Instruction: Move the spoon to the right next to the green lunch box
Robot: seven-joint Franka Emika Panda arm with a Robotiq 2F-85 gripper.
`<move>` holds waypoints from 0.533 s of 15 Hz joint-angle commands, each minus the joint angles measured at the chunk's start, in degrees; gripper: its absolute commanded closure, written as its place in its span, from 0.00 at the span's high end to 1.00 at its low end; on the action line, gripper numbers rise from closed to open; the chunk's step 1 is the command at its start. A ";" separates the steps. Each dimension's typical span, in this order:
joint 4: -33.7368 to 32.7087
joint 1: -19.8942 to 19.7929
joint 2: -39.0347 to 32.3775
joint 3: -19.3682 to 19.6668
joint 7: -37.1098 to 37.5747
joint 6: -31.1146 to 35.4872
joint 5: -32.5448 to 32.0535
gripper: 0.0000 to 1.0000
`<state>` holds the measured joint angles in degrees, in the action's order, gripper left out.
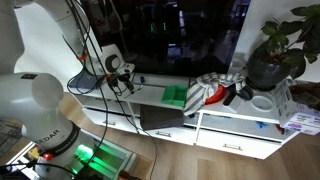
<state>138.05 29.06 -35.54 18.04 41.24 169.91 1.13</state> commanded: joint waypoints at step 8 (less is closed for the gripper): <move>-0.26 -17.10 1.58 -1.33 -19.29 7.30 1.57 0.02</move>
<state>138.25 15.21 -35.30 18.24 27.85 175.92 1.78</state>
